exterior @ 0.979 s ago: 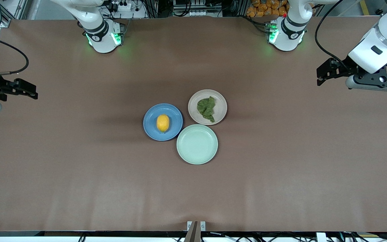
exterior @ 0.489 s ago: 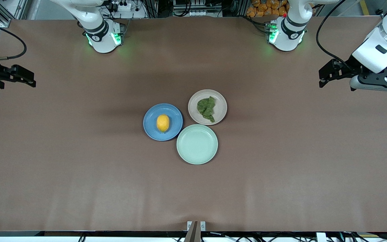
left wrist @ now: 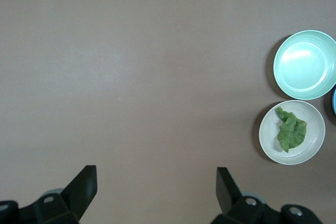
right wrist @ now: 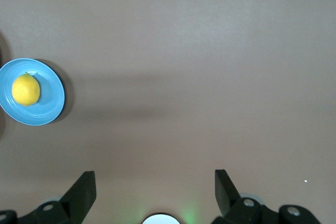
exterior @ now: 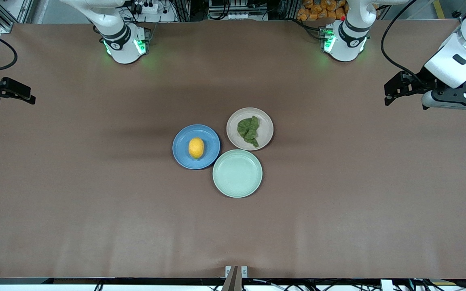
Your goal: Place lemon and lettuce in plates
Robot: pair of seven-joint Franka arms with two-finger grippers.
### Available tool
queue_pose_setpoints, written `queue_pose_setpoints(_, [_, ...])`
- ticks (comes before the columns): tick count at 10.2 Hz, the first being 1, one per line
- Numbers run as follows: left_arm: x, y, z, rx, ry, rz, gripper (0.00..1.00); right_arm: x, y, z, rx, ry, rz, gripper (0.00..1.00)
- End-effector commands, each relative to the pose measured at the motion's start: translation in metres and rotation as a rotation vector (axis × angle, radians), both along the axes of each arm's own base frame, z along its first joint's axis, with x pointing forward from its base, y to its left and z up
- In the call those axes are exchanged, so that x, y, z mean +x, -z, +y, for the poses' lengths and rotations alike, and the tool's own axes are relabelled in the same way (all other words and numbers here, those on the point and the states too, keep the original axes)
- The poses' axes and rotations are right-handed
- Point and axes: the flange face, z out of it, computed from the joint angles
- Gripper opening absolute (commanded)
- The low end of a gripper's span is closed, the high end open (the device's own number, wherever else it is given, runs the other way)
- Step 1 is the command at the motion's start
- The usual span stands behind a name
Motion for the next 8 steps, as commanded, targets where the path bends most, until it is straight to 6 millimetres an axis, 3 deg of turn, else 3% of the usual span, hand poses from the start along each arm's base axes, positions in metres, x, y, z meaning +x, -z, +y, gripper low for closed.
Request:
queue_pose_setpoints(1, [0.001,-0.008,0.003,-0.018,0.014,-0.013,1.0,0.002,-0.002,0.005,0.006,0.0,-0.024,1.0])
queue_pose_setpoints(8, [0.003,-0.017,0.013,-0.017,-0.004,-0.029,1.0,0.004,-0.009,0.011,-0.003,-0.02,-0.037,1.0])
